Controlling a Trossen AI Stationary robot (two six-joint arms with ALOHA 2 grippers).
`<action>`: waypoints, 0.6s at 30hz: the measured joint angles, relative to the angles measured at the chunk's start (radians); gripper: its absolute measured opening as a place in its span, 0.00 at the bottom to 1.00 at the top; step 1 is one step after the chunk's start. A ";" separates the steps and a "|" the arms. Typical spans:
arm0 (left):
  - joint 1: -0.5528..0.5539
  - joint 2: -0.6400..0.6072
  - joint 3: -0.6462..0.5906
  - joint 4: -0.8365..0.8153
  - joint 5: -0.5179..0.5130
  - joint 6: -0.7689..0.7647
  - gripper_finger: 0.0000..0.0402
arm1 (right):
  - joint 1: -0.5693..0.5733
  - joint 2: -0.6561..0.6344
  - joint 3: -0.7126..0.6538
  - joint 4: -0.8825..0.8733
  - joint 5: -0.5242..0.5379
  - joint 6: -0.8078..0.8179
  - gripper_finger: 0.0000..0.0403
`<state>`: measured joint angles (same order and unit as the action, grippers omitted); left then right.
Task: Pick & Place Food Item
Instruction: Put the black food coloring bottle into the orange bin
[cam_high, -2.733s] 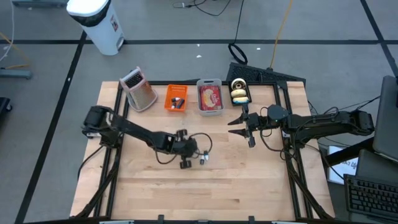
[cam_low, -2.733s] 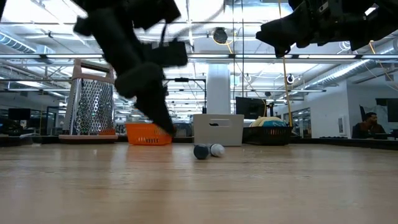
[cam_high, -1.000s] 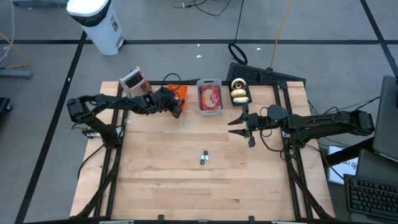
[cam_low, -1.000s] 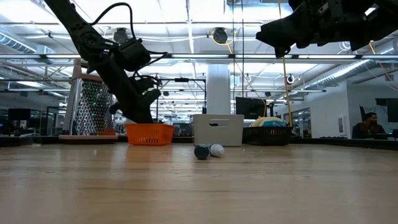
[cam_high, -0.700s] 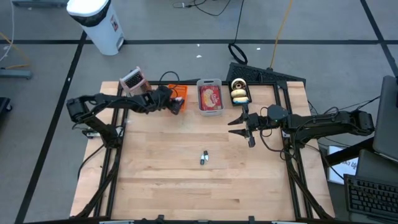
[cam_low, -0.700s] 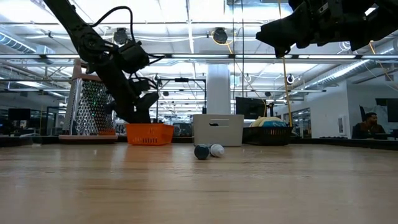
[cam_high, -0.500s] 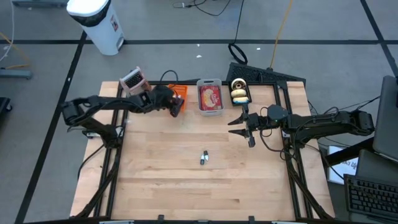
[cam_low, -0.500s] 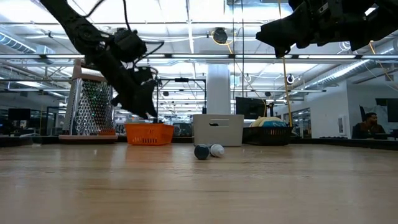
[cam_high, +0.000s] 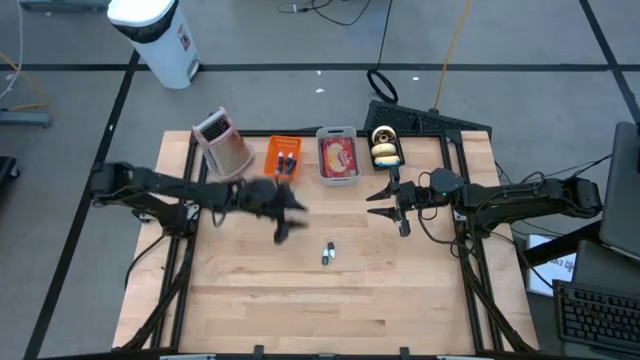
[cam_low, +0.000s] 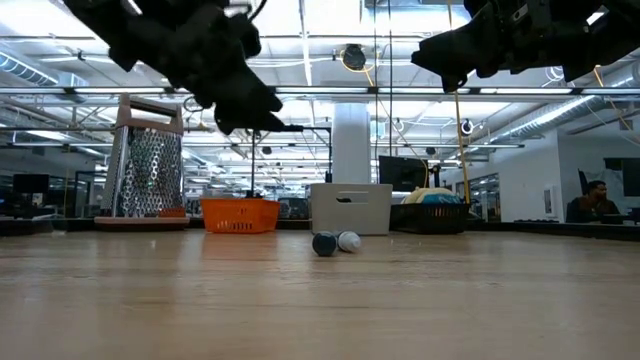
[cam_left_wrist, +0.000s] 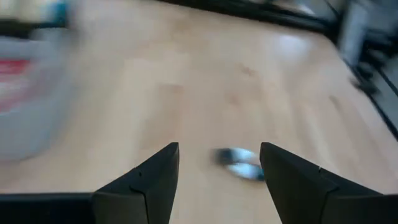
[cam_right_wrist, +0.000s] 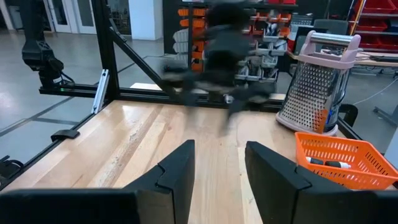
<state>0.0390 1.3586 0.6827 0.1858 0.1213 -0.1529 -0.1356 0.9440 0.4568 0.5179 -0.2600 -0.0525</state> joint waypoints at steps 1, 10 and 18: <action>-0.050 0.023 0.000 0.026 -0.016 0.013 0.56 | 0.000 0.000 0.000 0.000 0.000 -0.001 0.32; -0.320 0.297 0.126 0.078 -0.234 -0.089 0.56 | 0.000 0.000 0.000 0.001 0.002 -0.005 0.32; -0.360 0.527 0.279 0.076 -0.279 -0.035 0.56 | 0.000 0.000 0.000 0.001 0.002 -0.007 0.32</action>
<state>-0.3213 1.8857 0.9612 0.2620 -0.1576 -0.1879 -0.1356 0.9440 0.4568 0.5190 -0.2584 -0.0592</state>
